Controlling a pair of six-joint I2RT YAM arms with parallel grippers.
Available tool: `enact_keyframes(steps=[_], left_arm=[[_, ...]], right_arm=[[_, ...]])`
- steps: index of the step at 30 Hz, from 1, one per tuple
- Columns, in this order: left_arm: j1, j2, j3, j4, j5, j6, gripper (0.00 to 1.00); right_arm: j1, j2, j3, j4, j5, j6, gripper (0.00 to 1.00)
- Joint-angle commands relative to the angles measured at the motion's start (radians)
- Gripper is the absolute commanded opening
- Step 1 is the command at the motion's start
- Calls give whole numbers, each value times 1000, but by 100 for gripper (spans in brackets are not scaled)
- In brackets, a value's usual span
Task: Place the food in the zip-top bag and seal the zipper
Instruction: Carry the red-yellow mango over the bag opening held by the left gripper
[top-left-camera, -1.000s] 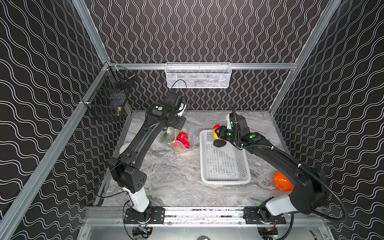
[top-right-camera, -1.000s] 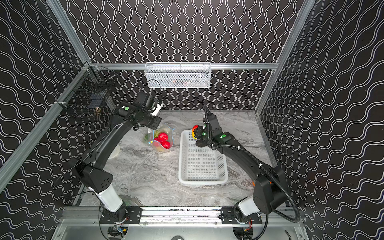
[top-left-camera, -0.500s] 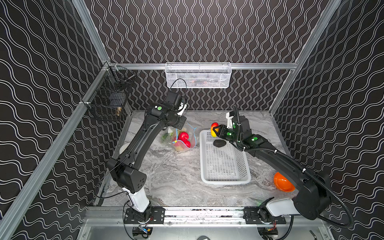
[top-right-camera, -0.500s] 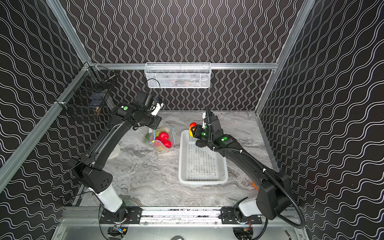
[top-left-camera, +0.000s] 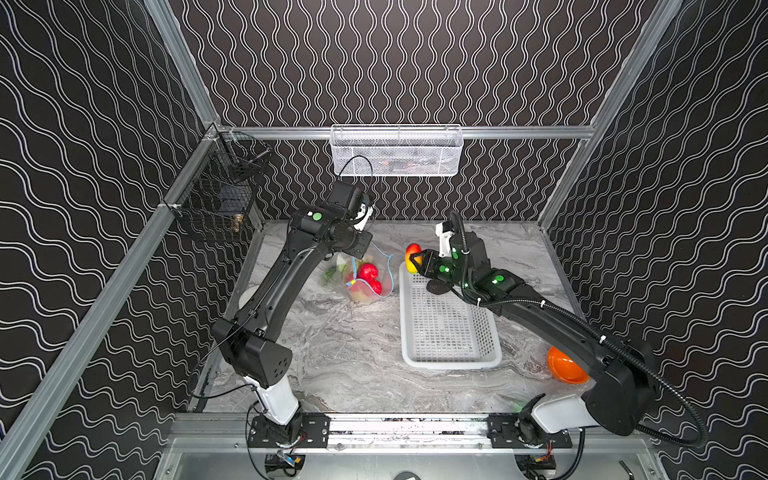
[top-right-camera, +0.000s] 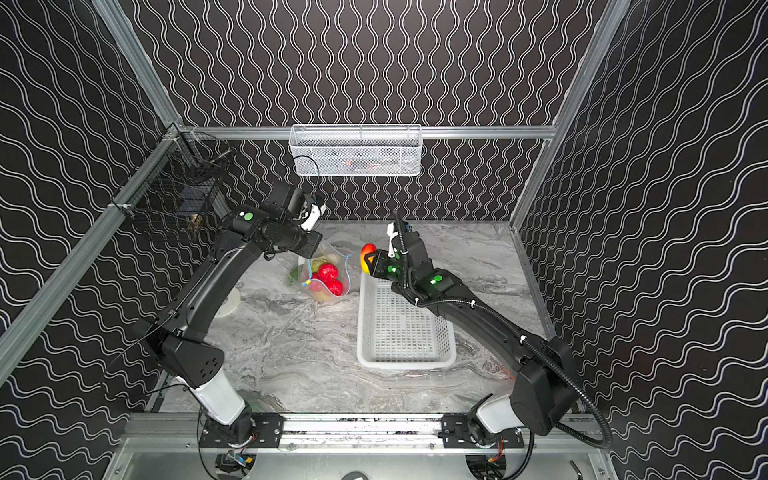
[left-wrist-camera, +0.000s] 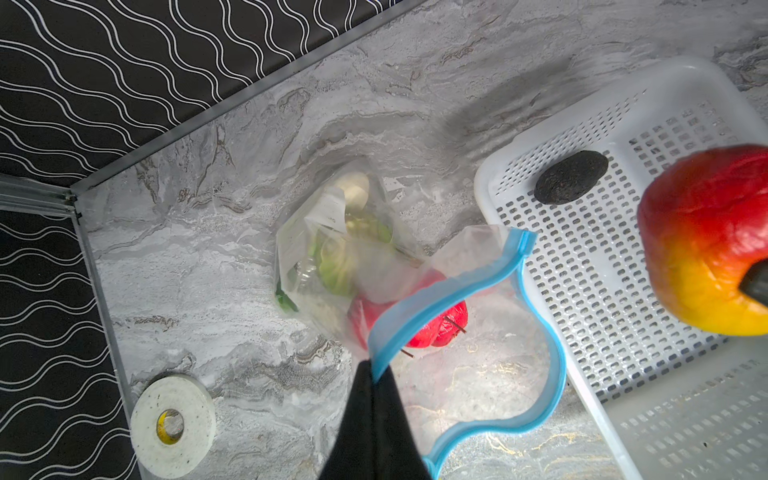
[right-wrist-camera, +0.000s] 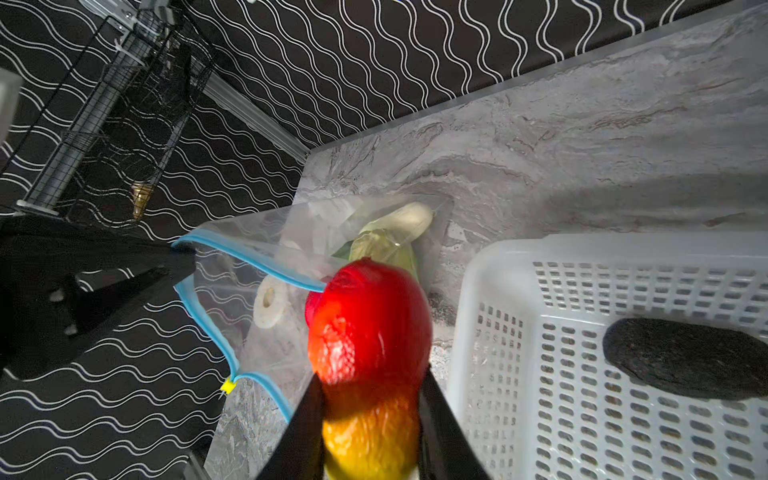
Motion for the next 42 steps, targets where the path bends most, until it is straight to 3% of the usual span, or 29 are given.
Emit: enact_keyframes(steps=[1,42], left_arm=[[-1,-5,12,-7,14,9,0],[-1,-33,13,-11,15,14,0]], right_arm=[[19,10,19,71,13,-15,10],[203,234,177,189,13,-81,10]])
